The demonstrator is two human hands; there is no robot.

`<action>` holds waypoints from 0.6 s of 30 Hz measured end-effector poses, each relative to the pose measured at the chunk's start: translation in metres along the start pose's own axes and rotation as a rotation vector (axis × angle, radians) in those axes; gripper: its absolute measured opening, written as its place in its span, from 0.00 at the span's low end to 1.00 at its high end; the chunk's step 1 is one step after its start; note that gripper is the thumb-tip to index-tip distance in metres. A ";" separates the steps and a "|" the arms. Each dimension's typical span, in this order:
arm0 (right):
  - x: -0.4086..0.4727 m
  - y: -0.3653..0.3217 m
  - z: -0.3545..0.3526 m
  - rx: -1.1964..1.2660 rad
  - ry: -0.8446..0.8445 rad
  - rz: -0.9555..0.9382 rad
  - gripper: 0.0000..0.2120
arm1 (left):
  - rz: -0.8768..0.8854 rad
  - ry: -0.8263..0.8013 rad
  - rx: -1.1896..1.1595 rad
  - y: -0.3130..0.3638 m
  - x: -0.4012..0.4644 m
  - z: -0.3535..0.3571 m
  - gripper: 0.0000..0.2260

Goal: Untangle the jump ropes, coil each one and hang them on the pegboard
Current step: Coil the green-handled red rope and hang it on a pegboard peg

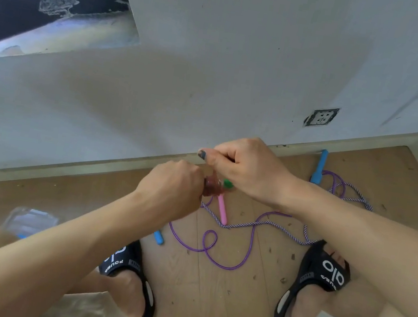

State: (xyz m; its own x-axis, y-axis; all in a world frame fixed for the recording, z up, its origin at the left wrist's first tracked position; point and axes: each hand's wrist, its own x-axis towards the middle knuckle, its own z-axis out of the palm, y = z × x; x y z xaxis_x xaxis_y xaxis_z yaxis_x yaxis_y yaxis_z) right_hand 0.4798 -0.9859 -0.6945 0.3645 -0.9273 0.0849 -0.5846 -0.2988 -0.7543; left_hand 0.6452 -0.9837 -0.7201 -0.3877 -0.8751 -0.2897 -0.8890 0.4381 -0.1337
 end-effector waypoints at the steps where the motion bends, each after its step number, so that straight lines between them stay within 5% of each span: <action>1: 0.002 0.001 -0.001 -0.013 0.014 0.001 0.27 | 0.019 -0.005 0.007 0.005 -0.003 -0.002 0.07; 7: 0.011 0.022 -0.008 -0.023 -0.028 0.112 0.28 | 0.100 0.106 -0.015 0.017 -0.015 -0.017 0.03; 13: 0.001 0.039 0.008 0.183 -0.096 0.297 0.26 | 0.147 0.251 -0.273 0.001 -0.023 -0.029 0.05; 18: -0.013 0.037 0.027 0.195 -0.038 0.406 0.25 | -0.004 0.345 -0.472 -0.022 -0.017 -0.026 0.07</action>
State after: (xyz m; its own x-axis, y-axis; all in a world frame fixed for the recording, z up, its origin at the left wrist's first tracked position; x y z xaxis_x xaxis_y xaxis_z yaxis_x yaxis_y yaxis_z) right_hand 0.4730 -0.9791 -0.7415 0.1622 -0.9507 -0.2644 -0.5398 0.1388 -0.8303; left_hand 0.6656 -0.9837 -0.6872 -0.3704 -0.9277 0.0461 -0.8726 0.3645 0.3251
